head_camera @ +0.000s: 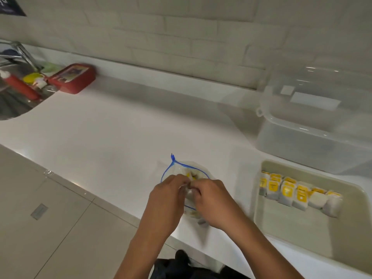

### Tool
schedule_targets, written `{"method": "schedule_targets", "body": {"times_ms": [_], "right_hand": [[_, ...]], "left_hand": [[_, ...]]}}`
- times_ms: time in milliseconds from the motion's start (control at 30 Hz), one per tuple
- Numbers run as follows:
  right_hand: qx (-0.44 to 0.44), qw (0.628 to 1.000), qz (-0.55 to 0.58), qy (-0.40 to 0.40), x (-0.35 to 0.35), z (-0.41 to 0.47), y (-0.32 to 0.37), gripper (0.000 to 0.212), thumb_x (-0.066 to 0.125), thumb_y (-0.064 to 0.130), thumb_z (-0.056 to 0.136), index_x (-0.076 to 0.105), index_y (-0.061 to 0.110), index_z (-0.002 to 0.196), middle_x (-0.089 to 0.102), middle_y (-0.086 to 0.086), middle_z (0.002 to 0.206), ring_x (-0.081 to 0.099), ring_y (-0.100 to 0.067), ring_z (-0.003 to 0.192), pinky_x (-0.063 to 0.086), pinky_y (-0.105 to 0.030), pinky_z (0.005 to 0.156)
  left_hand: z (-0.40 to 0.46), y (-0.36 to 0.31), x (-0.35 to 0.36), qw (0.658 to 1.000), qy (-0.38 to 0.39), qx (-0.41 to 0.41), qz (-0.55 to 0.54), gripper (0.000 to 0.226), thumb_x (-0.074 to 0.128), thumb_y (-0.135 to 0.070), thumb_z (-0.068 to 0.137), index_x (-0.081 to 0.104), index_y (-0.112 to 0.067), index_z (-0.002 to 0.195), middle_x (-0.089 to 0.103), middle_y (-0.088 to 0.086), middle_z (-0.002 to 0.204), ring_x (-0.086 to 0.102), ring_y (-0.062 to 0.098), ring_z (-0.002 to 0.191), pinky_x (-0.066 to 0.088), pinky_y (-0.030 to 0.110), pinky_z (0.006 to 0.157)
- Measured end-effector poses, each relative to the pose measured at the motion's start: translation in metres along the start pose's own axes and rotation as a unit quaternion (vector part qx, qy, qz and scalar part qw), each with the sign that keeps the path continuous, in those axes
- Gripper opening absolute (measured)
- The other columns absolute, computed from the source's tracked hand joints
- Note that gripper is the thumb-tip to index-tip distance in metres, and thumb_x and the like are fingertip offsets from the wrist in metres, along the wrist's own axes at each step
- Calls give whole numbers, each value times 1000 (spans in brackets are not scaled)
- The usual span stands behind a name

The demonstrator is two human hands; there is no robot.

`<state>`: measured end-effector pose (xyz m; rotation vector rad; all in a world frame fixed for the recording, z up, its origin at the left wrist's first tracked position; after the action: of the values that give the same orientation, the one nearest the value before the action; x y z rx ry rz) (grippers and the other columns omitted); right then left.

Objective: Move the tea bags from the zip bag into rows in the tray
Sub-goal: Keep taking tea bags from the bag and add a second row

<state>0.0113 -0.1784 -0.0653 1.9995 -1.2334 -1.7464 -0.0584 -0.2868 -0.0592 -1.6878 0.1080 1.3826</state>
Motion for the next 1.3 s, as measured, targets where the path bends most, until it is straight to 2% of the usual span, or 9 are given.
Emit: {"method": "schedule_targets", "body": {"times_ms": [133,267,467,600,767,933,1100,1200,1300], "right_hand": [[35,995,-66,63,21,25,-9,26,52,5,90,64,18,109,65,0,111,61,-23,104,41,-24,75],[78,990,-113,20,24,31,-20,33,54,7,92,62,16,123,64,-2,125,61,-23,113,41,-24,81],[116,986,-121,-23,52,40,-36,25,56,14,92,67,19,114,68,0,112,65,-20,99,41,-23,73],[135,984,-119,-6,65,41,-38,31,55,11,89,71,23,112,70,0,108,66,-21,97,54,-30,78],[134,985,-107,-35,61,41,-27,16,54,14,91,67,19,99,69,0,100,65,-22,90,44,-28,66],[115,986,-81,-86,46,28,-18,20,54,16,92,42,24,77,46,11,72,44,-8,63,25,-18,51],[89,989,9,-116,33,17,-7,13,56,26,92,57,19,81,63,7,76,59,-15,77,48,-29,68],[98,982,85,-138,25,12,-8,10,59,23,92,62,22,83,66,7,73,61,-9,72,46,-17,61],[105,979,96,-148,23,11,-12,14,54,17,94,66,22,91,68,6,78,61,-10,74,40,-11,56]], "left_hand": [[4,23,19,980,139,14,145,35,49,-10,95,60,-38,115,64,-12,113,61,18,94,48,28,77],[8,31,27,976,141,33,163,37,49,-14,98,59,-37,125,67,-12,116,59,16,104,40,25,86],[12,27,27,957,148,62,241,43,39,-11,95,53,-35,127,68,-6,106,57,20,102,26,29,77],[10,29,30,949,179,60,252,45,35,-9,95,49,-31,133,66,-2,108,56,22,104,24,29,78],[11,42,39,956,183,51,223,37,37,-13,97,54,-29,126,67,-5,106,57,21,99,28,27,76],[15,50,34,985,137,28,106,26,45,-30,100,60,-34,120,72,-6,96,63,19,85,51,32,75],[13,42,26,990,114,47,64,30,53,-32,96,57,-37,126,61,-12,118,63,17,93,53,34,76],[14,39,22,991,116,59,39,21,57,-32,97,61,-33,117,51,-13,122,62,13,92,53,33,75],[16,41,21,989,134,52,22,9,57,-31,97,62,-30,105,60,-12,106,64,12,91,52,35,77]]}}
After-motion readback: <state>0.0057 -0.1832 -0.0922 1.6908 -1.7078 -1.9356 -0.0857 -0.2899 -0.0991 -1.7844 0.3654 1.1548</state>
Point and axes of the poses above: each hand's wrist, its own z-axis towards the middle knuckle, its own x-axis out of the palm, y = z × x, the point moved 5 cm from there along z, towards the middle knuckle
